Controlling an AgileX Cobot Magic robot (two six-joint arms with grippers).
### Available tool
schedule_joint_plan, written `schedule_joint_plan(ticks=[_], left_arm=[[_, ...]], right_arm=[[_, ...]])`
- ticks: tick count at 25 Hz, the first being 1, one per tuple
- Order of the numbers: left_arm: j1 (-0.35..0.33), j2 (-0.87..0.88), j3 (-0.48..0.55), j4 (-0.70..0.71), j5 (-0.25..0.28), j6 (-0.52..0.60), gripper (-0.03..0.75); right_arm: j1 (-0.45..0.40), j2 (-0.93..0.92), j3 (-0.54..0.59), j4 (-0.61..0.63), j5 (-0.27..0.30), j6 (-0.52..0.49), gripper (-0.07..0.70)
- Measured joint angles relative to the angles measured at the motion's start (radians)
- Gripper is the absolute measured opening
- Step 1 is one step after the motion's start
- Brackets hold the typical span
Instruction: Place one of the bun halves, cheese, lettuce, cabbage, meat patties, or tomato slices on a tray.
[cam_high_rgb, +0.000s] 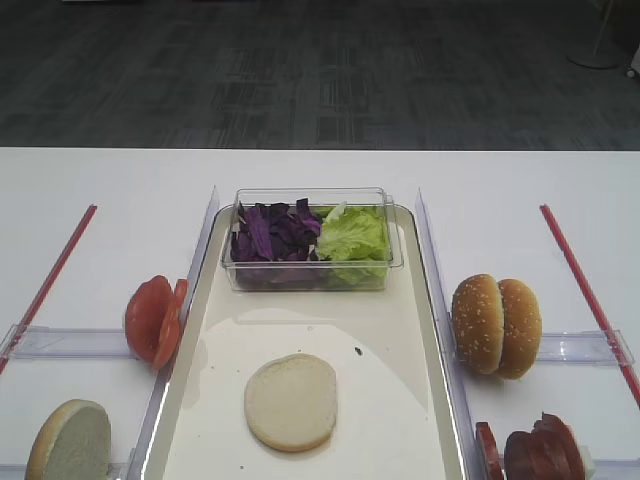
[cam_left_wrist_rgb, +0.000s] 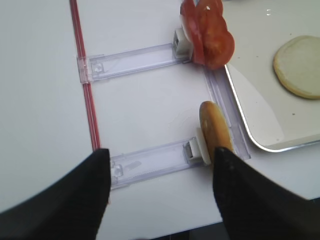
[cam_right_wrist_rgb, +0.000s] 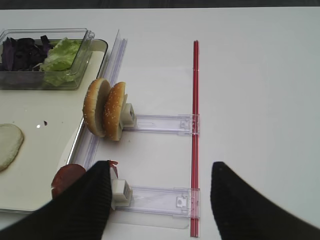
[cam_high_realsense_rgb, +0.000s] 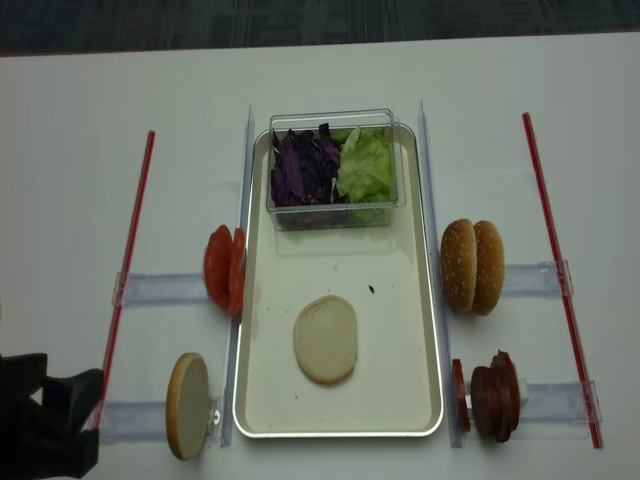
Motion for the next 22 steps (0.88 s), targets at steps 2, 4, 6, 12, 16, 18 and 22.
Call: schedule_joint_plan(ticks=[2, 4, 6, 12, 16, 18, 22], left_arm=[[0.0, -0.024, 0.0, 0.014, 0.01, 0.0, 0.424], [0.0, -0.072, 0.007, 0.02, 0.018, -0.002, 0.424], [0.0, -0.11, 0.008, 0.022, 0.02, -0.006, 0.424], [0.0, -0.208, 0.008, 0.022, 0.021, -0.015, 0.424], [0.0, -0.27, 0.008, 0.022, 0.023, -0.019, 0.424], [0.0, -0.308, 0.008, 0.022, 0.023, -0.025, 0.424], [0.0, -0.346, 0.008, 0.025, 0.025, -0.027, 0.424]], right_arm=[[0.0, 0.0, 0.0, 0.0, 0.0, 0.0, 0.463], [0.0, 0.0, 0.0, 0.0, 0.0, 0.0, 0.463], [0.0, 0.0, 0.0, 0.0, 0.0, 0.0, 0.463], [0.0, 0.0, 0.0, 0.0, 0.0, 0.0, 0.463], [0.0, 0.0, 0.0, 0.0, 0.0, 0.0, 0.463], [0.0, 0.0, 0.0, 0.0, -0.002, 0.0, 0.463], [0.0, 0.0, 0.0, 0.0, -0.002, 0.0, 0.463]])
